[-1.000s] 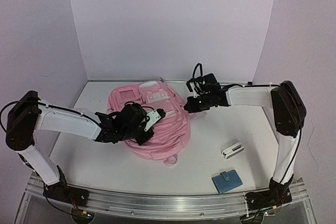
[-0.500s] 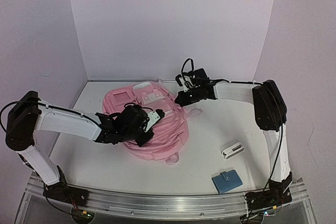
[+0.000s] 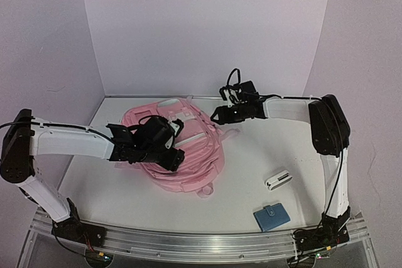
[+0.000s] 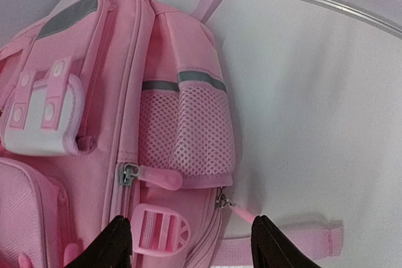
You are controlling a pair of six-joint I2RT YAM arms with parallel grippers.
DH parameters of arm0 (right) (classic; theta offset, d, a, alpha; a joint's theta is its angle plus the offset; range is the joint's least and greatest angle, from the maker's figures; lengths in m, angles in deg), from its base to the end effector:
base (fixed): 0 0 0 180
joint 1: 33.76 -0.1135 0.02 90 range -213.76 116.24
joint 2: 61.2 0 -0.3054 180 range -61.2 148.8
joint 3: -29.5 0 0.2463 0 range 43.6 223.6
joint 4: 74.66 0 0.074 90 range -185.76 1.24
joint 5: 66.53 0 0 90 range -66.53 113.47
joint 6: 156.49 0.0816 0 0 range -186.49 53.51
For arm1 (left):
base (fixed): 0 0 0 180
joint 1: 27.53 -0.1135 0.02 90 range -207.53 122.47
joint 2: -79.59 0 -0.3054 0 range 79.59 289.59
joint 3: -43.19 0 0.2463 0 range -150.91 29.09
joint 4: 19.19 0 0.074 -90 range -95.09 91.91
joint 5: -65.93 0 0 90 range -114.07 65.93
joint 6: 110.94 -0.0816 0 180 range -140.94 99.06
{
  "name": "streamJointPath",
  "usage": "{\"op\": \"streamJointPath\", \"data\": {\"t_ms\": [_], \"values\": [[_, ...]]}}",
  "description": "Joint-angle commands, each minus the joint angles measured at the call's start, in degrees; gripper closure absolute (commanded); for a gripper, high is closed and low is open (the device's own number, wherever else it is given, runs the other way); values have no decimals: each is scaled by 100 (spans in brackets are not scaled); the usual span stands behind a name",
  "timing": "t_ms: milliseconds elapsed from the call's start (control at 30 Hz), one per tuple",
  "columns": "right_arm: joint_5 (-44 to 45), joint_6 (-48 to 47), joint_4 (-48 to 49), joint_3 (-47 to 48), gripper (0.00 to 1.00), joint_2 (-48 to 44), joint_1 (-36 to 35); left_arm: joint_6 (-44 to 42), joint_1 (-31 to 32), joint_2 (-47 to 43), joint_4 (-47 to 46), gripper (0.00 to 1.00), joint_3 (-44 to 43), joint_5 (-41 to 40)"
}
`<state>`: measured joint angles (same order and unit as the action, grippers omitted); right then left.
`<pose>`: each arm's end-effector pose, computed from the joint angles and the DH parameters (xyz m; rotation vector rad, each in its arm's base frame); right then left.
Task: Pack the student bag
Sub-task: Zip the student bag at the center of the board, then adjust the student bag at the center of the board.
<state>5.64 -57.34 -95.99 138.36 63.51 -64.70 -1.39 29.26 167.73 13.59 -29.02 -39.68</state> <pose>0.4603 0.3051 0.2056 -0.6041 2.2008 0.7226 0.2088 -0.2788 0.2365 0.6483 2.3119 -0.2999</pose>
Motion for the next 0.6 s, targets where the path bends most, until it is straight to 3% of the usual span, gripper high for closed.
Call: {"op": "streamJointPath", "data": {"t_ms": [0, 233, 333, 400, 567], "values": [[-487, 300, 143, -264, 38, -411, -54, 1790, -642, -719, 834, 17, -193, 630], [-849, 387, 143, -446, 37, -275, -244, 2744, -1390, -1603, 988, 6, 562, 1042], [-867, 409, 143, -420, 41, -185, -339, 2957, -1755, -1821, 665, 4, 1005, 1488], [-941, 437, 143, -440, 51, -171, -392, 3028, -2033, -1804, 360, 3, 1221, 1905], [-947, 585, 150, -747, 92, -299, -561, 3081, -2397, -1421, -570, 6, 1696, 2417]]}}
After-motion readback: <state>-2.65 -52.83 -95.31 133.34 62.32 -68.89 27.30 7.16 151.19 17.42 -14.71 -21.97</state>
